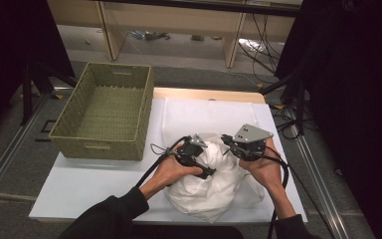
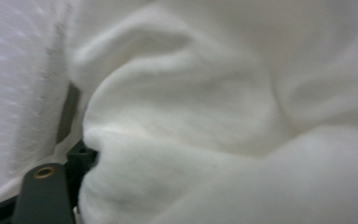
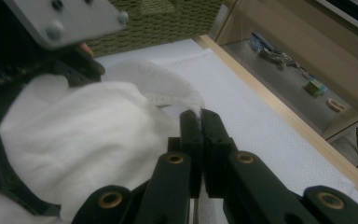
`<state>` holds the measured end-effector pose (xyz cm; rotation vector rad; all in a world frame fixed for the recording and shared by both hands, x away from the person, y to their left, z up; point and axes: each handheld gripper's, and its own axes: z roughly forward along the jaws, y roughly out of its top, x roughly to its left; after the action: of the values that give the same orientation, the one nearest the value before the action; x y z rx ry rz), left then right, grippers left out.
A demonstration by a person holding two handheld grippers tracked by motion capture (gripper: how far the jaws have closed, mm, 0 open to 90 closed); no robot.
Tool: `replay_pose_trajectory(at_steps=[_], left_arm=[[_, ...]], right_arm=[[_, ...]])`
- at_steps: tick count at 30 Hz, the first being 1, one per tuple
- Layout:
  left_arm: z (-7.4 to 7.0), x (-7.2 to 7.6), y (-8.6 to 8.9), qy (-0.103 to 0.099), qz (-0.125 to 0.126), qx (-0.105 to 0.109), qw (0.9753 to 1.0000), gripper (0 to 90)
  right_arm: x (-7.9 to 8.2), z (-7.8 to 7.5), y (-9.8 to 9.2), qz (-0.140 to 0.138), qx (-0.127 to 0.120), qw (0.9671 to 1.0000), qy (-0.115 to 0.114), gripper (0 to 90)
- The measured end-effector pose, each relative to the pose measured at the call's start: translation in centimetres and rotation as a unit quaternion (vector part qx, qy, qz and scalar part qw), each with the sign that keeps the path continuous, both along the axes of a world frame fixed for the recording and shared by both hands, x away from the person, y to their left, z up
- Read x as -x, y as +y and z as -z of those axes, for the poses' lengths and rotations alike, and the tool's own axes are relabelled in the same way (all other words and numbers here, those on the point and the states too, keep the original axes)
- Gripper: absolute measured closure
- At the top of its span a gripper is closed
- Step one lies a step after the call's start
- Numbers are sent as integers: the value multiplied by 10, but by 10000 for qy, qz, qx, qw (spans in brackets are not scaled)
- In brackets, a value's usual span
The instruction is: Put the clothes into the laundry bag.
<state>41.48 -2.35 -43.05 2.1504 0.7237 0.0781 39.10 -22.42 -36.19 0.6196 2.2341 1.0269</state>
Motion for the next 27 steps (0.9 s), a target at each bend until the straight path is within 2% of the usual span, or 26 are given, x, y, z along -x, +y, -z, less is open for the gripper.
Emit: replay_pose_trajectory(at_steps=[1, 2, 4, 5, 6, 7, 8, 9, 10, 11, 12, 13, 14, 16, 18, 19, 23, 25, 27], left_arm=[[-9, 4, 6, -72, -50, 90, 9999, 174], [-9, 4, 6, -72, -50, 90, 9999, 164], [-19, 10, 12, -198, -125, 253, 9994, 155], [-30, 17, 17, -260, -180, 284, 9991, 154], [-30, 17, 17, -260, -180, 284, 9991, 155], [-40, 26, 21, -380, -58, 220, 9990, 156], [-40, 26, 21, -380, -58, 220, 9990, 157], [-45, 32, 25, -497, -4, 236, 9985, 157], [-46, 35, 26, -504, 12, 256, 9984, 176], [-48, 38, 28, -562, 39, 253, 9981, 239], [-48, 40, 28, -664, 139, 214, 9975, 239], [-45, 40, 27, -819, 318, 58, 9961, 461], [-41, 38, 24, -833, 335, 34, 9960, 461], [-33, 29, 16, -760, 362, -4, 9965, 601], [-25, 17, 5, -659, 181, 122, 9976, 679], [-22, 8, -1, -598, 130, 138, 9980, 690], [-15, -13, -17, -507, -136, -7, 9986, 678], [-12, -20, -23, -446, -292, 11, 9986, 622], [-10, -23, -25, -358, -318, 40, 9988, 555]], right_arm=[[0, 1, 0, 14, -5, 10000, 26, 898], [0, 1, 0, 14, -5, 10000, 26, 898], [-1, 2, 0, 3, -23, 10000, 43, 898], [-1, 2, 0, 6, -37, 10000, 30, 898], [-1, 2, 0, 6, -37, 10000, 30, 898], [-1, 1, -1, 13, -49, 10000, 5, 898], [-1, 1, -1, 13, -49, 10000, 5, 898], [0, 0, -1, 9, -46, 10000, -5, 898], [0, -1, -1, 35, -67, 10000, -6, 898], [0, -1, -1, 44, -72, 10000, -3, 898], [0, -1, -1, 44, -72, 10000, -3, 898], [-1, -1, -1, 10, -54, 10000, -22, 898], [-1, -1, -1, 10, -54, 10000, -22, 898], [0, -1, -1, 8, -45, 10000, -15, 898], [1, -2, 0, -4, -45, 10000, -27, 898], [1, -3, -1, 5, -42, 10000, -46, 898], [1, -3, -1, 5, -31, 10000, -61, 898], [2, -3, -1, 13, -39, 10000, -31, 898], [2, -2, -2, 29, -39, 10000, -9, 898]])
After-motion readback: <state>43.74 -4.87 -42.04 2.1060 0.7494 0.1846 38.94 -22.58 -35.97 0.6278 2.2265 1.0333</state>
